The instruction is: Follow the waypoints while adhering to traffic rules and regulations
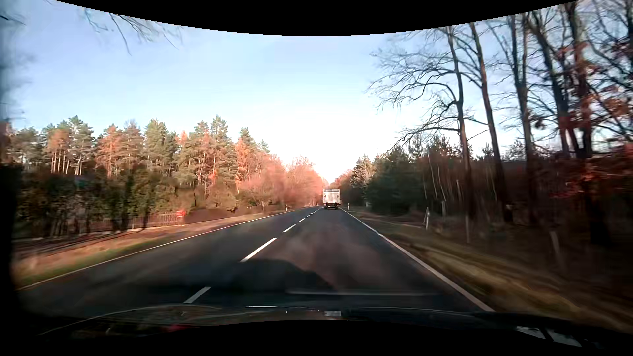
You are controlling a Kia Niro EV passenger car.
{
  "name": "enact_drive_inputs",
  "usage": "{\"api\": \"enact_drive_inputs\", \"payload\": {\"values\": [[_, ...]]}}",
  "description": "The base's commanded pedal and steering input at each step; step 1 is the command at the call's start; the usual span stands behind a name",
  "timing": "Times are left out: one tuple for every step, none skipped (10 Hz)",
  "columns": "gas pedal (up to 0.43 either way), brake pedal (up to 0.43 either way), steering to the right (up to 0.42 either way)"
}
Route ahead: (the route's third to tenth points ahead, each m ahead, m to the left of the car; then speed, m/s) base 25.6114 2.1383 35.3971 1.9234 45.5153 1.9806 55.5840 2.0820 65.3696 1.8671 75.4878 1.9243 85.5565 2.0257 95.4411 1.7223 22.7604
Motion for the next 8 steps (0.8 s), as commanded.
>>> {"api": "enact_drive_inputs", "payload": {"values": [[0.177, 0.000, -0.002], [0.177, 0.000, -0.002], [0.177, 0.000, -0.003], [0.177, 0.000, -0.003], [0.177, 0.000, -0.003], [0.177, 0.000, -0.003], [0.177, 0.000, -0.003], [0.177, 0.000, -0.003]]}}
